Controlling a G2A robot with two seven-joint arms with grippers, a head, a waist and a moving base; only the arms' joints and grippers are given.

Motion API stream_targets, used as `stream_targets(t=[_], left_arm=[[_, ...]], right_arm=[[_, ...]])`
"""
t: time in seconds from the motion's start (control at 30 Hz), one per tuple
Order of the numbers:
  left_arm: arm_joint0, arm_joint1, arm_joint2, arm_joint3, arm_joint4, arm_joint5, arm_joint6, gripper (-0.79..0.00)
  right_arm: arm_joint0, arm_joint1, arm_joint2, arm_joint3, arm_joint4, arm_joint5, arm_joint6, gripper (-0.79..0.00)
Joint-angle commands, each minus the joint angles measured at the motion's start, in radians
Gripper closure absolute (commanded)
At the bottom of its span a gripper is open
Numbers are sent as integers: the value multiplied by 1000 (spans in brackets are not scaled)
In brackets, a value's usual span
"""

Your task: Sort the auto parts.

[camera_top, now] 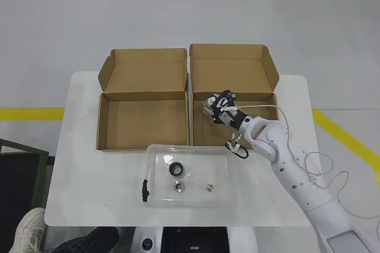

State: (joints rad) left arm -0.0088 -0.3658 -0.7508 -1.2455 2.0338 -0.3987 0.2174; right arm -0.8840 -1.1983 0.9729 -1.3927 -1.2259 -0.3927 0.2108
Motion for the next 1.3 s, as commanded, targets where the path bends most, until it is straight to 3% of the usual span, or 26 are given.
stream_targets(t=[0.0, 0.17, 0.23, 0.27, 0.3, 0.33, 0.53, 0.73, 1.27], left_arm=[[0, 0, 0, 0, 0, 0, 0, -785], [0, 0, 0, 0, 0, 0, 0, -785], [0, 0, 0, 0, 0, 0, 0, -785], [0, 0, 0, 0, 0, 0, 0, -785], [0, 0, 0, 0, 0, 0, 0, -785], [0, 0, 0, 0, 0, 0, 0, -785], [0, 0, 0, 0, 0, 0, 0, -785], [0, 0, 0, 0, 0, 0, 0, -785], [0, 0, 0, 0, 0, 0, 0, -785]], right_arm=[[6, -3, -3, 11, 2, -2, 5, -169], [20, -11, -12, 39, 8, -9, 13, -243], [25, -13, -15, 47, 10, -10, 13, -348], [26, -14, -15, 51, 11, -11, 12, -416], [28, -16, -14, 53, 13, -11, 11, -717], [29, -16, -13, 55, 16, -12, 8, -785], [13, -13, 13, 23, 5, -21, -13, -785], [-56, 7, 71, -98, -26, -60, -5, -785], [-367, 72, 232, -493, -129, -246, 57, -785]])
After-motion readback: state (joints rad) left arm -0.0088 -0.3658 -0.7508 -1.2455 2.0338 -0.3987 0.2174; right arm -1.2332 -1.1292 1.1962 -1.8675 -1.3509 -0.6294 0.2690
